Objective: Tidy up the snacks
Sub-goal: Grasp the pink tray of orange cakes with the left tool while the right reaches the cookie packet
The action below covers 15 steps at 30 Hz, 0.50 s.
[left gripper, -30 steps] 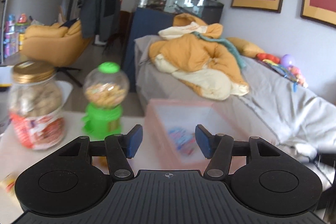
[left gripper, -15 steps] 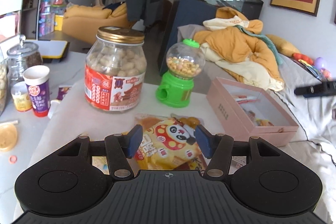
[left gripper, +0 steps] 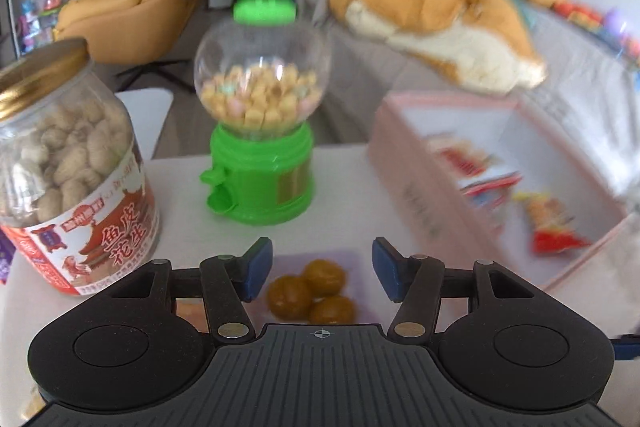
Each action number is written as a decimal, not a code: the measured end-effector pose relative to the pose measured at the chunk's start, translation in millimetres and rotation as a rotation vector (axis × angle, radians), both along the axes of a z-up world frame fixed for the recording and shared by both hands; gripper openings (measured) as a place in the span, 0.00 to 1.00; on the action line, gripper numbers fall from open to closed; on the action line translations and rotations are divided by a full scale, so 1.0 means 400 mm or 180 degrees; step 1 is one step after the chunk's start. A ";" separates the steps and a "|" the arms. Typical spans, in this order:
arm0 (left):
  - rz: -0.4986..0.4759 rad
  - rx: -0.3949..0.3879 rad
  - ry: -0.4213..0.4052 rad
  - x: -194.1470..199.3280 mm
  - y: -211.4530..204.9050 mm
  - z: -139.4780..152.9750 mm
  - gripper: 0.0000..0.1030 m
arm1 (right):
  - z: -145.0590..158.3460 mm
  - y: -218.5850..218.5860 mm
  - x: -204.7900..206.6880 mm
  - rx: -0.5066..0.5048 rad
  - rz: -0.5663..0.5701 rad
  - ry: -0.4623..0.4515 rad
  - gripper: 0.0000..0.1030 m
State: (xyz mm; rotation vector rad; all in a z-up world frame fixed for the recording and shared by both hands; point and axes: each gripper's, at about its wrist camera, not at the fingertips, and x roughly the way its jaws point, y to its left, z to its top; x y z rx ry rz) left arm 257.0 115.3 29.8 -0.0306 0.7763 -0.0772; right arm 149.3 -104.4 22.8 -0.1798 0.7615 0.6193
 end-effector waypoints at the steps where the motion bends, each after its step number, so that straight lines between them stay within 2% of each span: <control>1: 0.0005 0.0047 0.0079 0.008 -0.001 -0.018 0.51 | -0.006 0.001 -0.006 0.0002 0.0032 0.0000 0.82; 4: -0.0237 0.0123 0.0035 -0.024 0.000 -0.038 0.50 | -0.016 -0.001 -0.014 -0.0014 0.0128 -0.0026 0.82; 7: -0.0516 0.0057 0.0059 -0.097 -0.001 -0.038 0.50 | -0.014 0.000 -0.003 -0.0025 0.0117 -0.0097 0.82; 9: -0.0604 0.0058 0.0044 -0.155 0.000 -0.039 0.50 | -0.009 0.007 0.018 0.0003 0.0089 -0.0138 0.82; 11: -0.0645 -0.0048 0.0069 -0.208 0.007 -0.038 0.50 | -0.007 0.017 0.038 0.0054 0.0111 -0.0140 0.81; 15: -0.0635 -0.0396 0.0110 -0.287 0.029 -0.037 0.50 | -0.017 0.060 0.066 -0.0027 0.0228 -0.0120 0.64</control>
